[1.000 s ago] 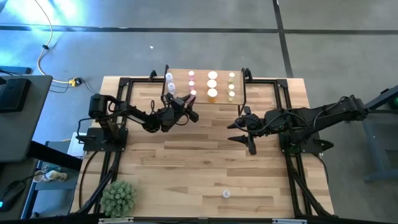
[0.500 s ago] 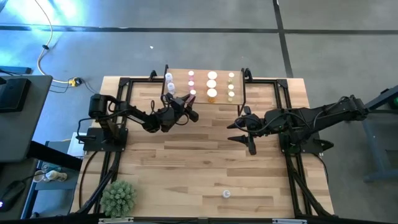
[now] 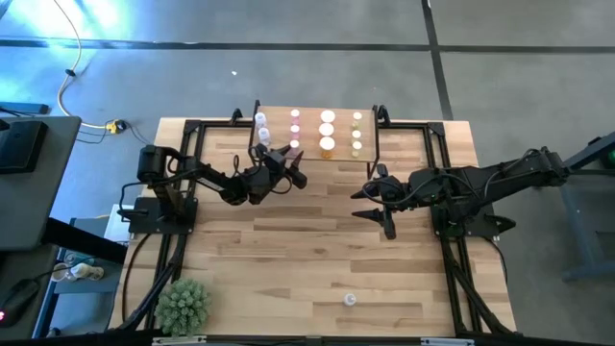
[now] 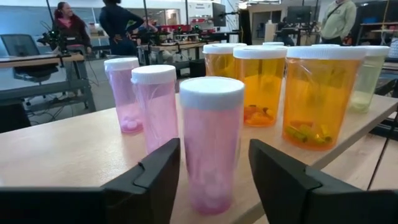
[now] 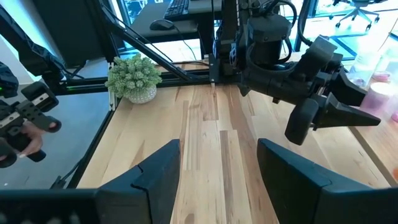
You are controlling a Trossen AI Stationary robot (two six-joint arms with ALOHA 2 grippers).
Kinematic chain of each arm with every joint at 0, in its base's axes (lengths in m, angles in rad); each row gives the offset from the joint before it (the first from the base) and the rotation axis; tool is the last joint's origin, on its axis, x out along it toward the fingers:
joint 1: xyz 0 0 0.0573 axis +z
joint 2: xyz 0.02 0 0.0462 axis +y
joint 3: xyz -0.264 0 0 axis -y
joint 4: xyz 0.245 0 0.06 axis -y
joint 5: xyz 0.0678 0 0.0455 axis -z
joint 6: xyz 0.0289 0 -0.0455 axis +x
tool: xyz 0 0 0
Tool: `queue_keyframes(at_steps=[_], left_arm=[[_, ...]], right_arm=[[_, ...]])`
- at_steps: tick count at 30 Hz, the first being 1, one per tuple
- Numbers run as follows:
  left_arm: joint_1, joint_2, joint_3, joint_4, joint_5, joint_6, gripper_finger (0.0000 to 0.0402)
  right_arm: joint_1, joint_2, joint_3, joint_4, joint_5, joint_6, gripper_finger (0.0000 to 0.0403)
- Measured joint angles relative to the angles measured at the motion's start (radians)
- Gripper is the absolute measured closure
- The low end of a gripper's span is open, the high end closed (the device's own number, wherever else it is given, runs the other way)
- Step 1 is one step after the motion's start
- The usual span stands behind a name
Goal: Pick and place medicine bottles onto shelf by color
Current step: Put the pink pill bottle on the shelf aligned with the other pink pill bottle, then put the transparent pill bottle on the shelf aligned with the other transparent pill bottle
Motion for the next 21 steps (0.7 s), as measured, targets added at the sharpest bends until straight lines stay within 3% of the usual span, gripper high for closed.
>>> queue_keyframes(at_steps=[21], left_arm=[[-0.004, -0.002, 0.001, 0.015, -0.012, -0.006, 0.0203]], right_arm=[[0.000, 0.000, 0.000, 0.000, 0.000, -0.025, 0.0198]])
